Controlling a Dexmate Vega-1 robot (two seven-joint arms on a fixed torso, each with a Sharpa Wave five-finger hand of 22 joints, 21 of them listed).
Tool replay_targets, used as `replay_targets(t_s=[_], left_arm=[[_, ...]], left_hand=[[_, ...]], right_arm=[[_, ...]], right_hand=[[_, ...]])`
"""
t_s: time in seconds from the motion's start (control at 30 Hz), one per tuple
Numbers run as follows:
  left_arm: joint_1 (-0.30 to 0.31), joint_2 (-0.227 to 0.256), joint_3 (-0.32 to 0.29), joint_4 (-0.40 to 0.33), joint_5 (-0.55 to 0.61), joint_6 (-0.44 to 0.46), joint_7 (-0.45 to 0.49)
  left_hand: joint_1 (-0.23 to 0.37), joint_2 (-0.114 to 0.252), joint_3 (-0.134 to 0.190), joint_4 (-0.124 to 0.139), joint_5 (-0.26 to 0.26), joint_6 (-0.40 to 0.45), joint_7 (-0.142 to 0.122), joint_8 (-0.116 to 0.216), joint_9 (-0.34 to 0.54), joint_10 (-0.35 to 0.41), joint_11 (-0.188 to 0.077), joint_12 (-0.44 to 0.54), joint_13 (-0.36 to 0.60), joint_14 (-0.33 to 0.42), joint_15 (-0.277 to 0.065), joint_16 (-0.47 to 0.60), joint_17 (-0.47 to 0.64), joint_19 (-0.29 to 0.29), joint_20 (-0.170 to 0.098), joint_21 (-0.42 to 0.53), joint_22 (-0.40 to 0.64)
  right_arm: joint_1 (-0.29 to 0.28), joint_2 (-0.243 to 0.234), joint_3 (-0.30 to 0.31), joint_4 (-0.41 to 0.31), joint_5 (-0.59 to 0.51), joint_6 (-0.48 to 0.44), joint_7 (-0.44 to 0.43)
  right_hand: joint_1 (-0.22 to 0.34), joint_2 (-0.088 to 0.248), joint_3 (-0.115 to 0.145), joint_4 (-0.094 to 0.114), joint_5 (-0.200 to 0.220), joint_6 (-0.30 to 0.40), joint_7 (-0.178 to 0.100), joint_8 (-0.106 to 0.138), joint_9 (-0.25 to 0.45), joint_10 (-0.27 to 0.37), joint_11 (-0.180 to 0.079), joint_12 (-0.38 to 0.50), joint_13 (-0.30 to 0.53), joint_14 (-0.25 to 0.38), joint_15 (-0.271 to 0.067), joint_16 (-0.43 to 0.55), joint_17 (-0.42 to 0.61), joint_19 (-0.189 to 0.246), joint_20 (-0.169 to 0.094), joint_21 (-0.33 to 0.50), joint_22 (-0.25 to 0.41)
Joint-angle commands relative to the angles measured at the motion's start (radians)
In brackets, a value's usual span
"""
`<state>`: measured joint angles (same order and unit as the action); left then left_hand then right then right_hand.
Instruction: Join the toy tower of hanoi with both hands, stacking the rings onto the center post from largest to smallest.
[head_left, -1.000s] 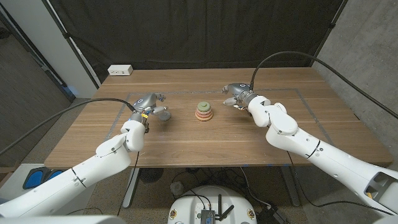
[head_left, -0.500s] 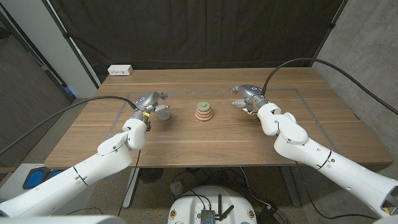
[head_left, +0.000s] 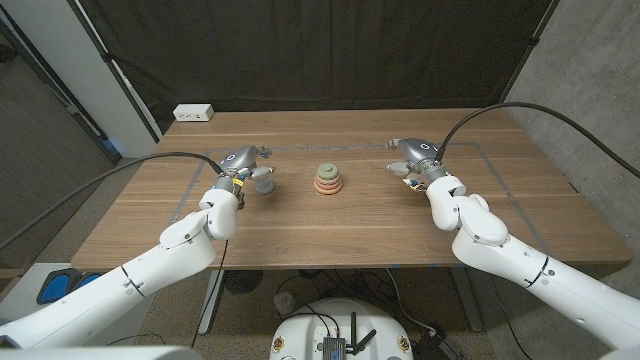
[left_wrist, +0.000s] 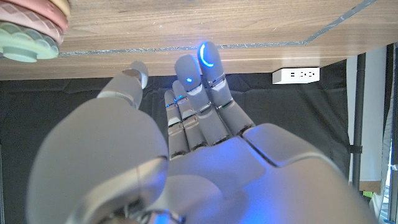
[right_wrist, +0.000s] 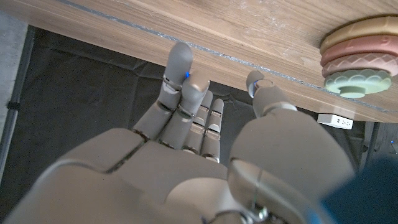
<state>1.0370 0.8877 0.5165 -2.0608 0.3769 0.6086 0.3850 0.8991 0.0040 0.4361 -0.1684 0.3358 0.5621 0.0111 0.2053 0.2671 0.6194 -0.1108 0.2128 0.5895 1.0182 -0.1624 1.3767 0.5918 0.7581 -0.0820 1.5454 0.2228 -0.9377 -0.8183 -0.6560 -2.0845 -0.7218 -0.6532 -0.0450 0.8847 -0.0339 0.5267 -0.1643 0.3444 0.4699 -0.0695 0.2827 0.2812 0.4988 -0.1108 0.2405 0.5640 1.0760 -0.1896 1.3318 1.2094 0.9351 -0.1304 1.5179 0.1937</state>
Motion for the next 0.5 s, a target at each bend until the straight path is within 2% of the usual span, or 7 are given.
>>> replay_targets(t_s=[0.03, 0.3, 0.5], left_arm=[[-0.006, -0.006, 0.01, -0.005, 0.011, 0.024, -0.009], [-0.016, 0.007, 0.016, -0.017, 0.016, 0.047, -0.038], [-0.032, 0.041, 0.033, -0.058, 0.043, 0.095, -0.094]], left_hand=[[-0.003, -0.01, 0.0, 0.002, 0.0, -0.006, 0.0, -0.002, 0.002, -0.004, 0.0, -0.004, 0.001, 0.001, -0.057, 0.005, 0.002, 0.002, -0.126, 0.003, 0.0], [-0.003, -0.012, -0.002, 0.002, 0.0, -0.005, 0.0, -0.002, 0.002, -0.003, 0.002, -0.002, 0.002, -0.001, -0.057, 0.004, -0.001, 0.001, -0.126, 0.003, 0.0], [-0.003, -0.016, -0.003, 0.001, 0.0, -0.014, 0.002, -0.005, 0.001, -0.012, 0.002, -0.006, 0.0, -0.004, -0.057, 0.004, -0.002, -0.003, -0.126, 0.001, -0.001]], right_arm=[[-0.047, -0.016, 0.024, 0.004, 0.02, -0.018, -0.113], [-0.055, -0.012, 0.023, -0.002, 0.029, -0.026, -0.137], [-0.067, -0.014, 0.023, -0.016, 0.034, -0.037, -0.147]], right_hand=[[0.006, 0.008, 0.002, 0.001, 0.005, -0.005, 0.005, 0.002, 0.001, 0.009, -0.004, -0.001, 0.005, 0.007, -0.029, 0.002, 0.001, 0.003, -0.085, 0.008, 0.005], [0.006, 0.008, 0.002, 0.001, 0.005, -0.014, 0.004, -0.004, 0.001, 0.012, -0.005, -0.002, 0.009, 0.004, -0.029, -0.002, -0.001, 0.003, -0.085, 0.008, 0.005], [0.005, 0.009, 0.002, 0.002, 0.006, -0.019, 0.003, -0.007, 0.001, 0.015, -0.004, -0.002, 0.011, 0.006, -0.029, -0.001, 0.001, 0.003, -0.085, 0.009, 0.005]])
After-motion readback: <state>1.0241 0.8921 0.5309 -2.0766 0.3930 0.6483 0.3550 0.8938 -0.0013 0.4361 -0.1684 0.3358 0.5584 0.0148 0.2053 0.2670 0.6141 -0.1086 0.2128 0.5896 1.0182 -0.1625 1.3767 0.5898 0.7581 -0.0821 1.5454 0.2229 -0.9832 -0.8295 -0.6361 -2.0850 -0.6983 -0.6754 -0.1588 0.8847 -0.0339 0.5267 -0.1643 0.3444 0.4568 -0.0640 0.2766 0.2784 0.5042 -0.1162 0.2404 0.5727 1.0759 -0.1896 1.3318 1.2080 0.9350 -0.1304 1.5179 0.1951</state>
